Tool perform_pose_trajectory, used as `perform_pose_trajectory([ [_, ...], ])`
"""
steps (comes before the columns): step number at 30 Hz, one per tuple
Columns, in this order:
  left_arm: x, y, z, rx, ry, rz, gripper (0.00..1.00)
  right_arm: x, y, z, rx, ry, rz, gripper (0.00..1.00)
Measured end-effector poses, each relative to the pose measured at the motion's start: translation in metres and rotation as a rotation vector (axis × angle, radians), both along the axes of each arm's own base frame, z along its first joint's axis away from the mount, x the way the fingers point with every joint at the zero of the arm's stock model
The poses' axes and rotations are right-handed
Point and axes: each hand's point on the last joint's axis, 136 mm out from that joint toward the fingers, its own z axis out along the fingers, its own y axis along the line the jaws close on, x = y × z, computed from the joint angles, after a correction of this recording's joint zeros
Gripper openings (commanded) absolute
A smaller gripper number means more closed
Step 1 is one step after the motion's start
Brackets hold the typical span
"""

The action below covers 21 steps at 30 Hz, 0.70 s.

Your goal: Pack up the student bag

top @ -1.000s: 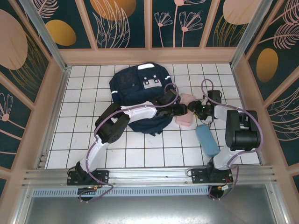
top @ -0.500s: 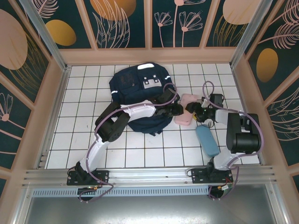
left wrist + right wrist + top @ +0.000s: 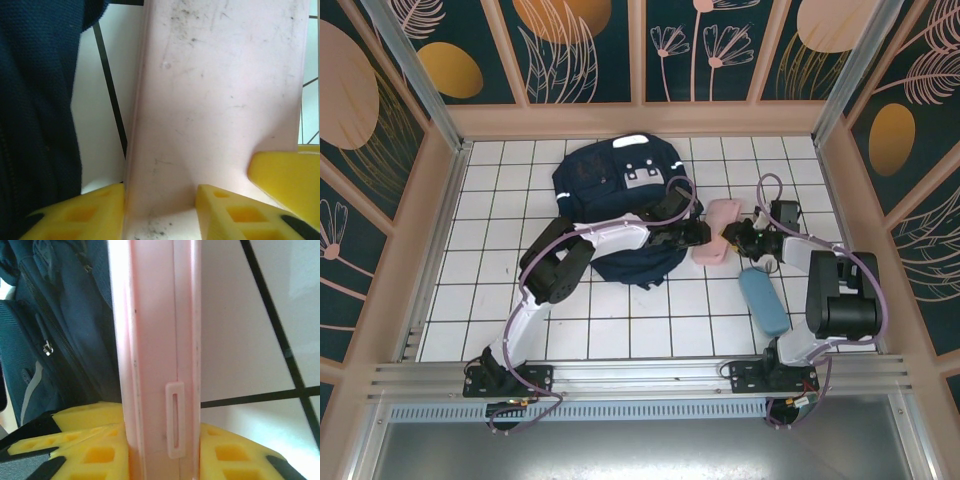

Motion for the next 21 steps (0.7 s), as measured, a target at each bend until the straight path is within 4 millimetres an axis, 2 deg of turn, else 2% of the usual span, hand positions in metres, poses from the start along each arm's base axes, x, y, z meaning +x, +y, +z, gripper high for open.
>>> perform_pose_trajectory([
  [3,-0.004,0.003,0.012,0.002,-0.019,-0.016,0.57,-0.003,0.002,0.010,-0.014,-0.023,-0.007,0.16],
  [8,-0.011,0.019,0.051,-0.009,-0.063,-0.019,0.70,-0.001,-0.003,0.047,-0.045,-0.129,-0.039,0.14],
  [13,0.000,0.057,0.109,0.006,-0.198,0.024,0.81,-0.007,-0.014,0.080,-0.064,-0.204,-0.076,0.15],
  [15,0.008,0.075,0.125,0.059,-0.280,0.044,0.83,-0.011,-0.016,0.089,-0.068,-0.222,-0.085,0.15],
  [18,0.015,0.099,0.136,0.173,-0.388,0.039,0.83,-0.016,-0.017,0.099,-0.069,-0.232,-0.088,0.15],
  [21,0.011,0.115,0.122,0.301,-0.442,-0.031,0.84,-0.019,-0.017,0.103,-0.070,-0.233,-0.086,0.16],
])
